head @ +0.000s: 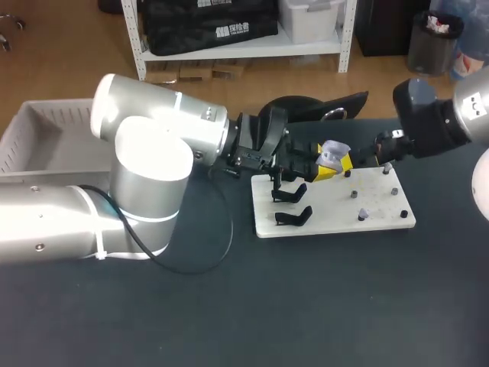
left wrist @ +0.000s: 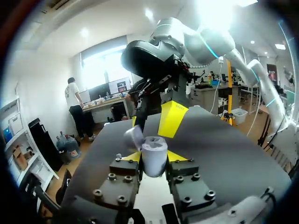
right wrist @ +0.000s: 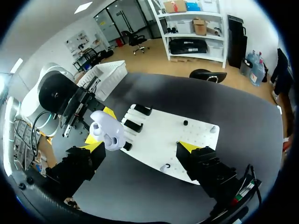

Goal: Pick up each earbud case from the left stands, insert the matching earbuds, close the lid, and place the case in the box.

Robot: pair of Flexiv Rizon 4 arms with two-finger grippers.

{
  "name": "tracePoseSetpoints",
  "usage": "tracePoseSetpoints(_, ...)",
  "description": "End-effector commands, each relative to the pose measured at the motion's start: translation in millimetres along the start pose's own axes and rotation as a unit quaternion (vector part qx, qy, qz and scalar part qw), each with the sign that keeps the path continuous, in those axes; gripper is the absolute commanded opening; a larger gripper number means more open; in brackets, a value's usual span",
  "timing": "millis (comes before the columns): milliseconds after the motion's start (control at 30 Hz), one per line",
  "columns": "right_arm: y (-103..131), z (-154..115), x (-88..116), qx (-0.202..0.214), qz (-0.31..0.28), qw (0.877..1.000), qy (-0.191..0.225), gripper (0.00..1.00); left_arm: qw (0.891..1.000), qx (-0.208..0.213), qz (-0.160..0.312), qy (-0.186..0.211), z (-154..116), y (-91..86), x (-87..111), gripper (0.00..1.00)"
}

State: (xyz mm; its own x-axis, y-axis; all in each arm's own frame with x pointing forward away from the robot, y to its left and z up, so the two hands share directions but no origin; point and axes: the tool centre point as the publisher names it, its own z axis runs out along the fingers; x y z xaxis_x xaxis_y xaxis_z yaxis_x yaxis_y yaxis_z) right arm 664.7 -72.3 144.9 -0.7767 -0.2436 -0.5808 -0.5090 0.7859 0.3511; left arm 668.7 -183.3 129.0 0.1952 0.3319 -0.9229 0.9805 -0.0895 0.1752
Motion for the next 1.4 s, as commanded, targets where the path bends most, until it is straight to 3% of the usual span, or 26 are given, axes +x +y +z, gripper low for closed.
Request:
tracePoseSetpoints(33, -1.4, -5.4, -2.5, 0.009, -0.003, 1.000, -0.002, 1.00, 1.000, -0.006, -0.002, -0.011, -2.1, -2.9, 3.2, 0.00)
tracePoseSetpoints(233, -6.8, -17.0, -7.1, 0.047, -0.017, 0.999, -0.004, 1.00, 0.997, -0.031, -0.033, -0.058, -6.2, -2.5, 6.5, 0.00)
tracePoseSetpoints(367, -19.3, -25.5, -7.5, 0.111, -0.033, 0.993, 0.013, 1.00, 0.993, -0.040, -0.052, -0.099, -9.5, 1.8, 4.6, 0.00)
tracePoseSetpoints(467, -28.5, -29.7, -7.3, 0.119, -0.032, 0.992, 0.016, 1.00, 0.989, -0.041, -0.073, -0.122, -11.5, 7.1, 2.0, 0.00)
tracePoseSetpoints(700, -46.3, -33.7, 1.3, 0.172, -0.036, 0.983, 0.052, 1.00, 0.984, -0.051, -0.096, -0.142, -12.8, 16.2, -3.2, 0.00)
tracePoseSetpoints(867, -63.9, -39.3, 7.9, 0.189, -0.027, 0.979, 0.065, 1.00, 0.982, -0.054, -0.105, -0.145, -13.6, 21.0, -1.7, 0.00)
tracePoseSetpoints(967, -69.6, -40.1, 10.2, 0.211, -0.043, 0.973, 0.078, 1.00, 0.982, -0.052, -0.109, -0.147, -14.4, 23.6, -0.3, 0.00)
tracePoseSetpoints(1033, -73.4, -40.7, 10.6, 0.253, -0.046, 0.962, 0.089, 1.00, 0.982, -0.053, -0.107, -0.147, -15.5, 25.0, 0.1, 0.00)
tracePoseSetpoints(1400, -73.4, -40.7, 10.6, 0.253, -0.046, 0.962, 0.089, 1.00, 0.981, -0.063, -0.104, -0.153, -19.3, 30.1, 2.0, 0.00)
